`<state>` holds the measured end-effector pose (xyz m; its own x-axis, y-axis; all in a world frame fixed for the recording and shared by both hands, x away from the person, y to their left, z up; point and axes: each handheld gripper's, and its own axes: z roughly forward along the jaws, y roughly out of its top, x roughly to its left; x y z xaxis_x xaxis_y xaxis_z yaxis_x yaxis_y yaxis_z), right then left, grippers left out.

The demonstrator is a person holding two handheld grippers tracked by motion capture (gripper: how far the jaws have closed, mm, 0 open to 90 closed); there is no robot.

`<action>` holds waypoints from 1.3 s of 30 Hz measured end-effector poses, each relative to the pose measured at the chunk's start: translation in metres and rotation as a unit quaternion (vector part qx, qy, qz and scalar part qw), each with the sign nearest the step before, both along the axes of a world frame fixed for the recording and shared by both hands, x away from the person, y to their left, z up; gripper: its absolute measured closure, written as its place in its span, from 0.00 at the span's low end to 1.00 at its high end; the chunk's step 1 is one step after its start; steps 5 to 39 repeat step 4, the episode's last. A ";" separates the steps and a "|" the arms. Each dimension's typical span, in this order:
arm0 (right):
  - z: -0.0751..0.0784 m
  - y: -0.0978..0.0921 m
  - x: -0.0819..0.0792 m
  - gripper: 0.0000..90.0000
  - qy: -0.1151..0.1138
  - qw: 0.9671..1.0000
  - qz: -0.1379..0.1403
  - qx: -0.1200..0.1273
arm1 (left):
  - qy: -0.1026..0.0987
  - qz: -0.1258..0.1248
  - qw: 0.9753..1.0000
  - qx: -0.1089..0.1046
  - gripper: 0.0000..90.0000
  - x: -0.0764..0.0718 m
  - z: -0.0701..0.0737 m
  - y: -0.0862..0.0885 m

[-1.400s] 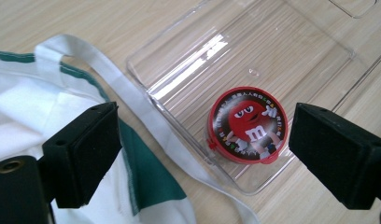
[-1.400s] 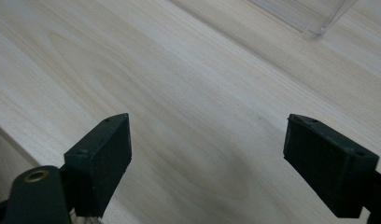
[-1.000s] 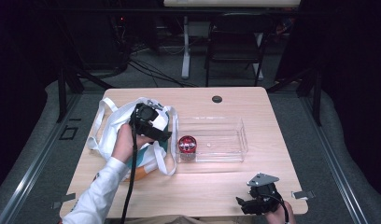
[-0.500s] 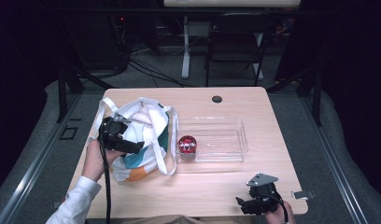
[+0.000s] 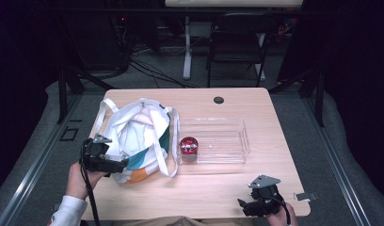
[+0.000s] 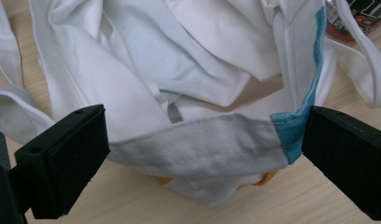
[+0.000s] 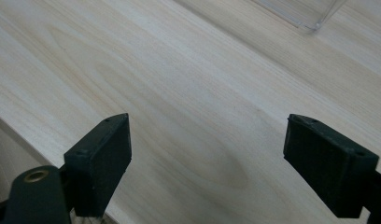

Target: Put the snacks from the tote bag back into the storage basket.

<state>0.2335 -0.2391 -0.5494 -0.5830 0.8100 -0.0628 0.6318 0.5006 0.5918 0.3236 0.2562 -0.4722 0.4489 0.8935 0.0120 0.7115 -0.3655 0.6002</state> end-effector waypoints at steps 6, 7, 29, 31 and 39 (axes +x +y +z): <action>0.000 0.000 0.001 0.16 0.003 1.000 0.002 -0.001 | -0.003 0.003 1.000 -0.001 0.01 0.000 0.000 0.000; 0.000 0.000 0.001 0.16 0.003 1.000 0.002 -0.001 | -0.003 0.003 1.000 -0.001 0.01 0.000 0.000 0.000; 0.000 0.000 0.001 0.16 0.003 1.000 0.002 -0.001 | -0.003 0.003 1.000 -0.001 0.01 0.000 0.000 0.000; 0.000 0.000 0.001 0.16 0.003 1.000 0.002 -0.001 | -0.003 0.003 1.000 -0.001 0.01 0.000 0.000 0.000; 0.000 0.000 0.001 0.16 0.003 1.000 0.002 -0.001 | -0.003 0.003 1.000 -0.001 0.01 0.000 0.000 0.000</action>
